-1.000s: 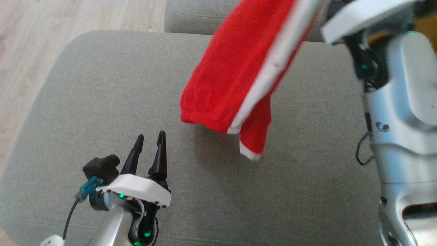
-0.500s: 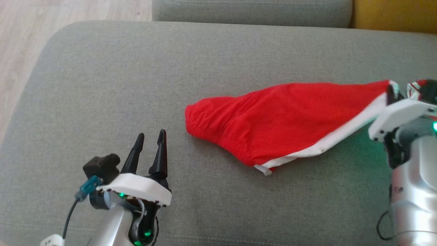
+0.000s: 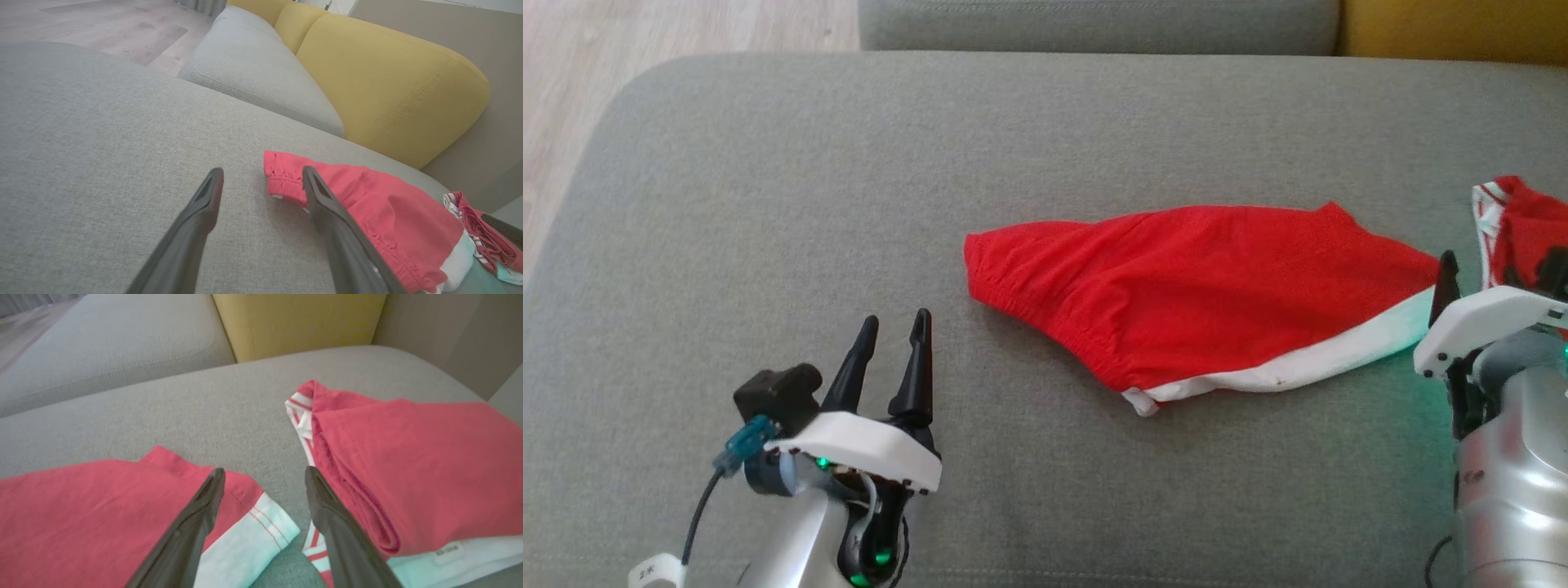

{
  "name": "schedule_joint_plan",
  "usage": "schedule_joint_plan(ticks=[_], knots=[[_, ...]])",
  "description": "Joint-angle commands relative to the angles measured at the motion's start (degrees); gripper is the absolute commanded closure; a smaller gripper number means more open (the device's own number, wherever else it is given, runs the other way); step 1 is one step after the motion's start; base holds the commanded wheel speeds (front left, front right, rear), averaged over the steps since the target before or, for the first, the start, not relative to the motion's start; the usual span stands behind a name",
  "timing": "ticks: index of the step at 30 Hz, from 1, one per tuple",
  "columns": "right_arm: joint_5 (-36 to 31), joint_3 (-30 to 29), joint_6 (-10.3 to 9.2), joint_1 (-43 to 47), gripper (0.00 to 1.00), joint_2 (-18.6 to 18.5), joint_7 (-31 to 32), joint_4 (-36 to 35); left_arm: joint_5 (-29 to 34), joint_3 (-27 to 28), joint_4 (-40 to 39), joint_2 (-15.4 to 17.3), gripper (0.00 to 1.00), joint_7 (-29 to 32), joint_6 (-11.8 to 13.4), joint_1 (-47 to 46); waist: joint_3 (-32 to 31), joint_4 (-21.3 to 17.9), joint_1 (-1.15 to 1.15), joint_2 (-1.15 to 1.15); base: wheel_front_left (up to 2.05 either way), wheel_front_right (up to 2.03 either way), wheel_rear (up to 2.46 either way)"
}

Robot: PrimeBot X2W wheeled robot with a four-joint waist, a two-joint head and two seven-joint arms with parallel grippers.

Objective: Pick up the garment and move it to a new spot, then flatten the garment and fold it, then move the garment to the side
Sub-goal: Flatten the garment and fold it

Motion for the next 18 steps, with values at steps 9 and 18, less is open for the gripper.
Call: schedule_joint_plan(ticks=[9, 18], knots=[[7.0, 12.6, 0.2, 1.5, 0.0, -0.1, -11.1, -6.1, -0.7, 0.5, -2.9, 0.4, 0.0, -0.7, -0.8, -2.2, -3.5, -2.7, 0.0, 0.0, 0.0, 0.0, 0.0], [17.9, 19.8, 0.2, 15.9, 0.0, -0.1, -14.8, -19.9, -2.5, -5.3, -2.9, 0.4, 0.0, -0.7, -2.0, -0.8, -3.7, -5.0, 0.0, 0.0, 0.0, 0.0, 0.0]])
